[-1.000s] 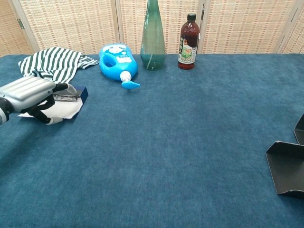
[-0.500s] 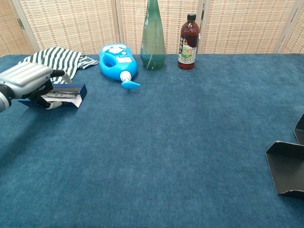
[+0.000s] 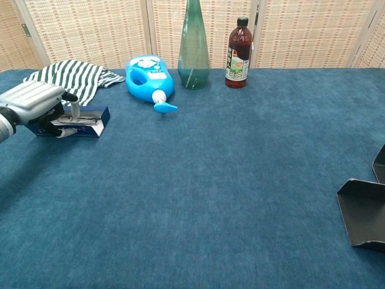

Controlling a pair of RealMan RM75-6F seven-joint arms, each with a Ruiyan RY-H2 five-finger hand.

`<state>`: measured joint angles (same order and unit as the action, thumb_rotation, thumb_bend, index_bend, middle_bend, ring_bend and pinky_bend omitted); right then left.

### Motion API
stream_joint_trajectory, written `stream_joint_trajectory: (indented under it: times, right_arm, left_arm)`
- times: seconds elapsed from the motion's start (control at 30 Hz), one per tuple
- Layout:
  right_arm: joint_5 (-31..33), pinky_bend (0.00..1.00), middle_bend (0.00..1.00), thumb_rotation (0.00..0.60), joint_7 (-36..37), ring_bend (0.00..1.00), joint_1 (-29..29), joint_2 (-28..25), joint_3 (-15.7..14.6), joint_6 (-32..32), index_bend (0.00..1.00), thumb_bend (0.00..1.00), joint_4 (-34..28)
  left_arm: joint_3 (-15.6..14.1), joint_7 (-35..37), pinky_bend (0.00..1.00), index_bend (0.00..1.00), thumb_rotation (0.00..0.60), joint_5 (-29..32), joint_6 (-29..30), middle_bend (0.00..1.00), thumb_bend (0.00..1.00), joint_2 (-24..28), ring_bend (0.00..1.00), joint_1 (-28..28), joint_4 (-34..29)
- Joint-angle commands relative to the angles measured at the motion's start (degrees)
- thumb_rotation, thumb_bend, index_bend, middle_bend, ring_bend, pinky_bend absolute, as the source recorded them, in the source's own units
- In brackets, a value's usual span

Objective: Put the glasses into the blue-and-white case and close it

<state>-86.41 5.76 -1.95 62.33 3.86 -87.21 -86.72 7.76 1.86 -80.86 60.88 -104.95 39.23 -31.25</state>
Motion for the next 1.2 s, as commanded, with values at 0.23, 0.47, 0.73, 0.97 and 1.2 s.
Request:
stream_joint_trajectory:
  times: [0.23,0.47,0.73,0.97,1.2]
  right_arm:
    - [-0.28,0.38,0.39,0.600,0.03,0.43,-0.40,0.30,0.01,0.39,0.23,0.22,0.19]
    - [-0.21,0.38,0.39,0.600,-0.08,0.44,-0.30,0.28,-0.03,0.28,0.23,0.22,0.11]
    - [-0.12,0.38,0.39,0.600,-0.18,0.44,-0.06,0.12,-0.01,-0.08,0.23,0.22,0.01]
    - [-0.33,0.38,0.39,0.600,-0.28,0.44,0.02,0.03,-0.07,-0.28,0.23,0.22,-0.26]
    - [-0.76,0.38,0.39,0.600,-0.78,0.44,0.06,-0.27,-0.12,-0.62,0.23,0.22,-0.94]
  left_arm:
    - [-1.70,-0.91,1.00,0.59,0.600,-1.16,0.98,0.96,0.37,2.07,0.96,-1.54,-1.59]
    - [-1.61,-1.66,1.00,0.59,0.600,-0.71,0.12,0.96,0.38,2.02,0.96,-1.62,-1.19]
    - [-1.73,-0.19,1.00,0.68,0.600,-0.87,0.03,0.96,0.47,1.21,0.96,-1.58,0.11]
    - [-2.83,0.92,1.00,0.71,0.600,-1.84,1.71,0.96,0.50,2.82,0.97,-3.07,-2.49]
    - [-5.99,-0.38,1.00,0.72,0.600,-4.37,5.18,0.96,0.50,10.89,0.97,-6.67,-14.41]
